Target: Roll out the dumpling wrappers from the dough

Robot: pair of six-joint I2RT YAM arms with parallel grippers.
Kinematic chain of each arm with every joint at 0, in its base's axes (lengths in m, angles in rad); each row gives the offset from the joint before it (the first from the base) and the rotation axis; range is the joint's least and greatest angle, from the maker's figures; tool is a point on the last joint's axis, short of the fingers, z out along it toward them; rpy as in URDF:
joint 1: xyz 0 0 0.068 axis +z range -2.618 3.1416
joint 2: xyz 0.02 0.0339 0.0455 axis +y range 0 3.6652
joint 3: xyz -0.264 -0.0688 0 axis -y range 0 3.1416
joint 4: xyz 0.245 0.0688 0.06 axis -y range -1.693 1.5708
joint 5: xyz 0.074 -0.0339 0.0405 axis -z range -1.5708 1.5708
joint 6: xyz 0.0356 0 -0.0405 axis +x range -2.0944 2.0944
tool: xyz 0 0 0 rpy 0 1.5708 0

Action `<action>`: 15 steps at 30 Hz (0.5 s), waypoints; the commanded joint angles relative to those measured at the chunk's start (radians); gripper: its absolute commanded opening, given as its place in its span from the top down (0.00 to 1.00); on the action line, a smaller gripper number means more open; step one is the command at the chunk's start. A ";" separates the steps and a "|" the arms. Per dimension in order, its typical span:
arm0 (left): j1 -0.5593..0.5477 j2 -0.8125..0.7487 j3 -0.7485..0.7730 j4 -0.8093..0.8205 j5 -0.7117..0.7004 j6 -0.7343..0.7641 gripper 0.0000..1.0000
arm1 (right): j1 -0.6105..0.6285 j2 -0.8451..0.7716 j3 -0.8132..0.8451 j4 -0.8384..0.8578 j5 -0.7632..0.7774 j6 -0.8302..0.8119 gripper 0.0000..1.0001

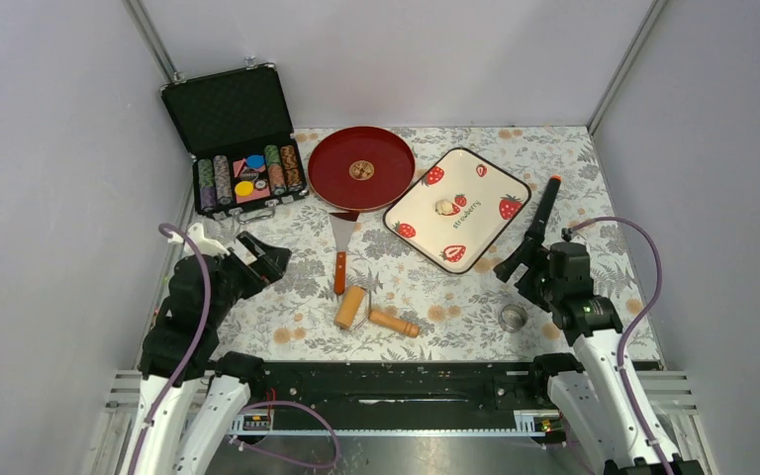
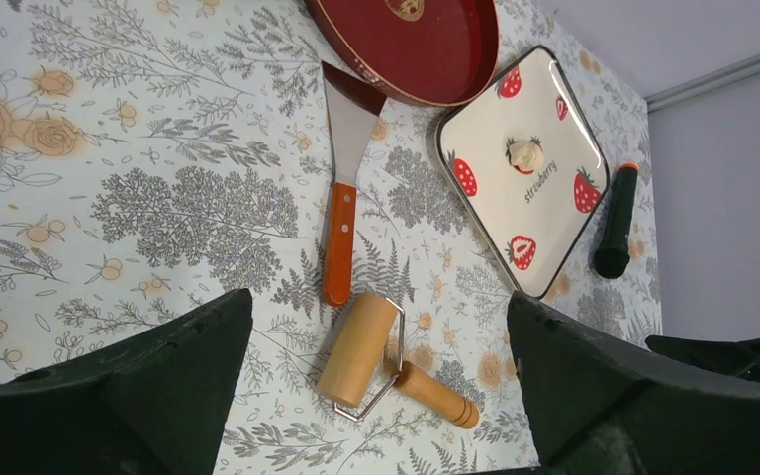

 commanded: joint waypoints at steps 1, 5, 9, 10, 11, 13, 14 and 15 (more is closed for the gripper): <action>0.002 0.054 0.011 0.013 0.050 0.005 0.01 | 0.000 0.027 0.011 -0.012 -0.048 0.010 0.02; 0.002 0.108 0.003 -0.001 0.066 0.007 0.01 | 0.000 0.043 0.014 -0.012 -0.076 0.013 0.01; 0.003 0.175 -0.025 0.028 0.095 -0.004 0.01 | 0.000 0.054 0.008 -0.009 -0.080 0.023 0.02; 0.002 0.196 -0.028 0.038 0.118 -0.003 0.01 | 0.000 0.056 0.006 -0.010 -0.086 0.025 0.02; 0.003 0.222 -0.033 0.052 0.142 -0.005 0.01 | 0.000 0.058 0.006 -0.009 -0.093 0.023 0.02; 0.001 0.270 -0.045 0.081 0.185 -0.022 0.01 | 0.000 0.062 0.001 -0.010 -0.109 0.023 0.02; 0.000 0.303 -0.055 0.099 0.207 -0.034 0.01 | 0.000 0.064 -0.002 -0.007 -0.120 0.023 0.01; -0.001 0.327 -0.064 0.117 0.230 -0.048 0.01 | 0.000 0.064 -0.009 0.001 -0.129 0.023 0.01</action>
